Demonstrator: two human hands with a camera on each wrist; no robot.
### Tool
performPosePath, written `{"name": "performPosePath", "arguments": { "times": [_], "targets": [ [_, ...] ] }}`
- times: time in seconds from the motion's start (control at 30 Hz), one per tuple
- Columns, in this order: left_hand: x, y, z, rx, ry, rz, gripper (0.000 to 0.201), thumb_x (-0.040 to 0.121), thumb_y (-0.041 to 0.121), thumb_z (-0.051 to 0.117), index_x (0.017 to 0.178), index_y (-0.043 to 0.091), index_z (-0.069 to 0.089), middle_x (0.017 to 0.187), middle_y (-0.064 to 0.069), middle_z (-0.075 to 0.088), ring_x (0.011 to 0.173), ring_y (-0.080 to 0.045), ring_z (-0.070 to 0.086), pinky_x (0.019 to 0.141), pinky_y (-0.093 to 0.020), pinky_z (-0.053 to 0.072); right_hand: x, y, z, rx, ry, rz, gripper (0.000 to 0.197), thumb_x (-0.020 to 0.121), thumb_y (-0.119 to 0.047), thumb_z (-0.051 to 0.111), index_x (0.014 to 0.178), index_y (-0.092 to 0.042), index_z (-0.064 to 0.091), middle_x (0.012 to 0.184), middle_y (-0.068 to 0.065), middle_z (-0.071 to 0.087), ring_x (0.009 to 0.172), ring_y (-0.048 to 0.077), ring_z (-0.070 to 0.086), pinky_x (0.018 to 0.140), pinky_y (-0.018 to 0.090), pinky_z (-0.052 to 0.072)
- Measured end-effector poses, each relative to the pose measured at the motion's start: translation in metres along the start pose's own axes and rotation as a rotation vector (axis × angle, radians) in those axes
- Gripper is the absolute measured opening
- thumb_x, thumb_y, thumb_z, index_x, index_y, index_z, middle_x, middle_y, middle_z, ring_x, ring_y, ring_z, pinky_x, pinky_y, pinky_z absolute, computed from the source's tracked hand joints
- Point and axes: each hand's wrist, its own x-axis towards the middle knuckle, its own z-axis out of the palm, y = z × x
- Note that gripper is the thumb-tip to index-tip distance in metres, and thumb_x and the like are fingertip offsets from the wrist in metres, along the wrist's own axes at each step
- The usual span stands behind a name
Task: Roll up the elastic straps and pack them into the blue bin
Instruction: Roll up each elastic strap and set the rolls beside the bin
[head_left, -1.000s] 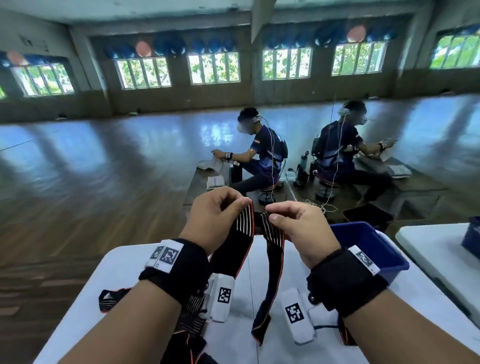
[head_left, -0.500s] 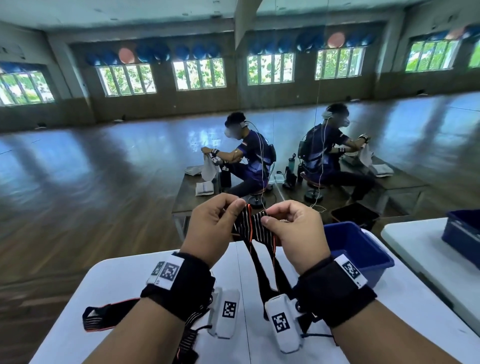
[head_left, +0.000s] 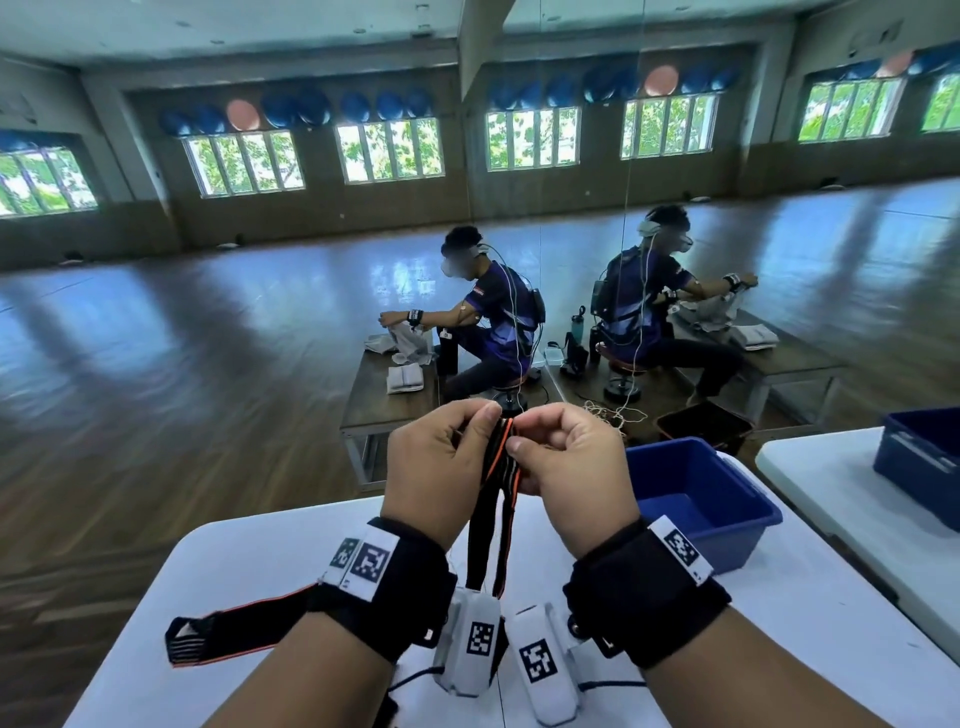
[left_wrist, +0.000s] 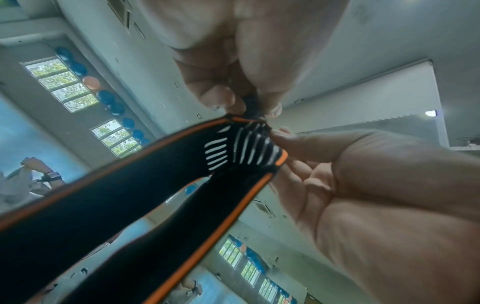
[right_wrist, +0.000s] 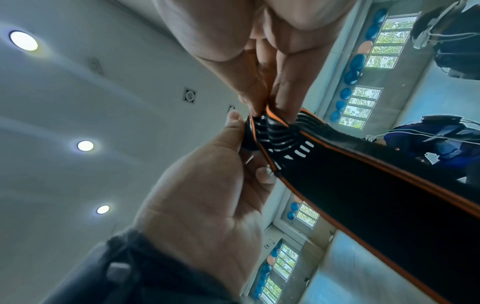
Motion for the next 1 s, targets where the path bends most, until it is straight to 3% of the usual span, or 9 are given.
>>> {"name": "performPosePath", "arguments": {
  "times": [0.13,0.23,0.33,0.4,0.5,0.6,0.77,0.87,1.0],
  "targets": [
    [-0.011,-0.002,-0.002,0.137,-0.017,0.072,0.028,0.096,0.04,0.056,0.115,0.029,0.073,0.098,0.012,0.075,0.092,-0.005,0.069,0.082,-0.039,0.057,-0.003,-0.003,0.0,0.059,0.023,-0.007,0.02,0.089,0.01,0.062,0.087,-0.01,0.064,0.076,0.004,0.073,0.07,0.02,0.068,0.072,0.049,0.058],
    [-0.022,-0.005,-0.004,0.163,-0.128,0.081,0.055,0.09,0.052,0.058,0.14,0.032,0.055,0.125,0.012,0.066,0.112,-0.008,0.062,0.093,-0.036,0.054,-0.004,-0.005,-0.001,0.16,-0.019,0.002,0.028,0.092,0.016,0.048,0.091,-0.009,0.061,0.079,0.001,0.073,0.078,0.017,0.069,0.076,0.043,0.058],
    [-0.03,-0.007,-0.004,0.128,-0.222,0.045,0.079,0.086,0.04,0.073,0.154,0.029,0.034,0.144,0.019,0.049,0.127,0.003,0.05,0.103,-0.017,0.043,-0.006,-0.007,-0.004,0.209,-0.119,0.037,0.033,0.092,0.018,0.041,0.094,-0.009,0.059,0.087,0.005,0.071,0.082,0.018,0.07,0.067,0.033,0.059],
    [-0.032,-0.01,-0.004,0.148,-0.194,0.029,0.081,0.087,0.025,0.074,0.156,0.028,0.03,0.137,0.015,0.057,0.117,0.001,0.058,0.097,-0.016,0.045,-0.008,-0.008,-0.005,0.156,-0.175,0.031,0.033,0.093,0.018,0.04,0.097,-0.008,0.06,0.092,0.008,0.071,0.085,0.018,0.071,0.069,0.029,0.06],
    [-0.034,-0.008,-0.004,0.109,-0.114,-0.025,0.071,0.09,0.007,0.062,0.152,0.03,0.034,0.091,0.009,0.071,0.073,-0.006,0.062,0.068,-0.016,0.047,-0.011,-0.004,-0.005,-0.004,-0.197,-0.071,0.033,0.093,0.017,0.04,0.098,-0.007,0.062,0.095,0.008,0.073,0.092,0.017,0.072,0.079,0.031,0.061],
    [-0.035,-0.005,-0.004,0.033,-0.048,-0.06,0.054,0.093,0.003,0.056,0.139,0.029,0.045,0.071,0.011,0.069,0.06,-0.008,0.058,0.057,-0.016,0.042,-0.011,0.003,-0.01,-0.278,-0.129,-0.262,0.033,0.089,0.009,0.049,0.098,-0.018,0.066,0.093,-0.003,0.074,0.092,0.01,0.07,0.083,0.029,0.057],
    [-0.036,-0.007,-0.003,-0.048,0.006,-0.112,0.032,0.096,0.015,0.06,0.122,0.034,0.055,0.072,0.003,0.073,0.066,-0.013,0.066,0.061,-0.031,0.049,-0.01,0.019,-0.018,-0.634,-0.055,-0.476,0.026,0.083,-0.006,0.065,0.097,-0.028,0.071,0.102,-0.01,0.059,0.097,0.005,0.058,0.081,0.018,0.049],
    [-0.036,-0.011,-0.002,-0.077,0.041,-0.155,0.026,0.096,0.019,0.062,0.118,0.033,0.059,0.075,0.002,0.072,0.07,-0.014,0.069,0.065,-0.036,0.053,-0.012,0.027,-0.024,-0.594,-0.111,-0.425,0.027,0.086,-0.016,0.07,0.107,-0.031,0.073,0.113,-0.012,0.059,0.105,0.003,0.059,0.083,0.016,0.05],
    [-0.037,-0.013,0.0,-0.046,0.049,-0.174,0.023,0.096,0.023,0.063,0.116,0.032,0.06,0.09,0.004,0.074,0.079,-0.007,0.07,0.073,-0.032,0.055,-0.02,0.03,-0.026,-0.536,-0.226,-0.363,0.045,0.086,-0.016,0.073,0.128,-0.028,0.064,0.115,-0.015,0.067,0.091,-0.002,0.064,0.076,0.016,0.053]
  ]
}}
